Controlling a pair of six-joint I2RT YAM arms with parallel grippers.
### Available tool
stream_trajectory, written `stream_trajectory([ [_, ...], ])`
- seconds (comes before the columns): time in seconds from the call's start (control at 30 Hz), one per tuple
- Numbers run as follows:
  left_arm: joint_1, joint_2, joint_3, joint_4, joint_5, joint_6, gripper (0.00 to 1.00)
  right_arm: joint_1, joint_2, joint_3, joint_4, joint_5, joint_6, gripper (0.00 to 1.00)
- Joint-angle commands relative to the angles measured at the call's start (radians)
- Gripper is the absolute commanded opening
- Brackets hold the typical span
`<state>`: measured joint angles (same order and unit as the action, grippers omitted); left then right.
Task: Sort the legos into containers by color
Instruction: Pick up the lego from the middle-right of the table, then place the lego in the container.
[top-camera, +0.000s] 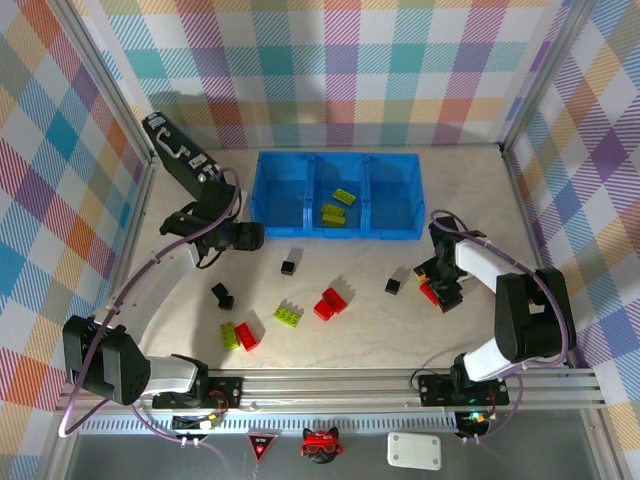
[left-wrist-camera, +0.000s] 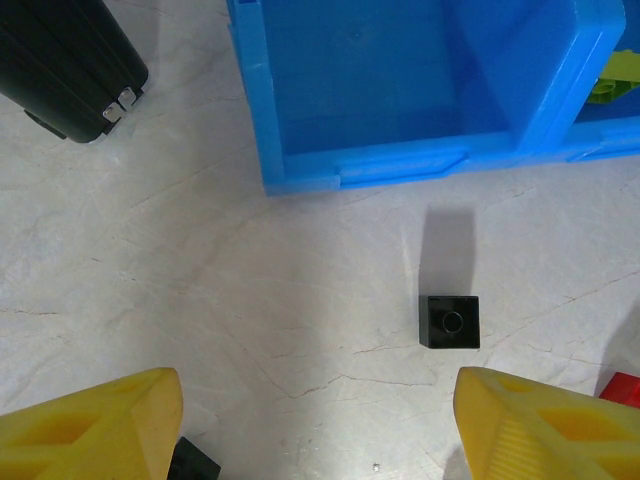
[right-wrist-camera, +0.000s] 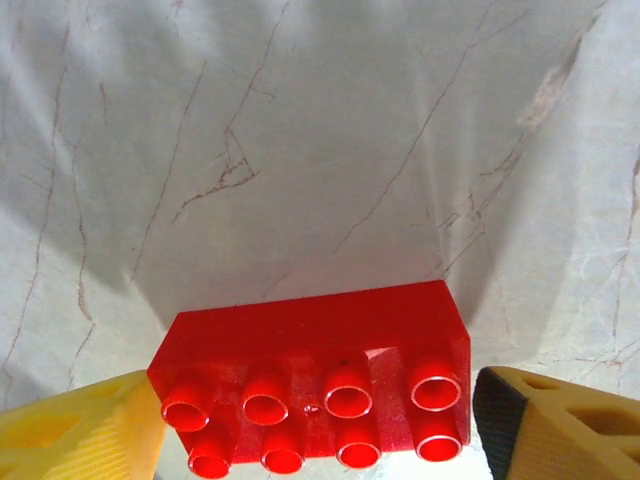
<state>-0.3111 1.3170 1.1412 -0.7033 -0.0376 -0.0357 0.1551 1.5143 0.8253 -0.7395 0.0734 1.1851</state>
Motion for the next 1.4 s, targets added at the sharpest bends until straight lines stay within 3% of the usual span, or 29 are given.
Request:
stream_trajectory([
  [0.0,0.01,-0.027,-0.012,0.007,-0.004,0.013,0.72,-0.011,0.001,0.001,-0.013,-0.004,-0.019,0.77],
  [0.43,0.015,-0.019,-0.008,0.008,0.001,0.014,0.72,-0.014,-0.116,-0.017,-0.029,0.036,-0.092,0.67],
  [0.93,0.023,-0.013,-0.008,0.01,0.005,0.014,0.72,0.004,-0.13,0.098,0.08,-0.172,-0.403,0.6],
  [1.37,0.024,-0.012,-0.008,0.008,0.008,0.014,0.72,0.049,0.109,0.47,0.098,-0.25,-0.589,0.53],
])
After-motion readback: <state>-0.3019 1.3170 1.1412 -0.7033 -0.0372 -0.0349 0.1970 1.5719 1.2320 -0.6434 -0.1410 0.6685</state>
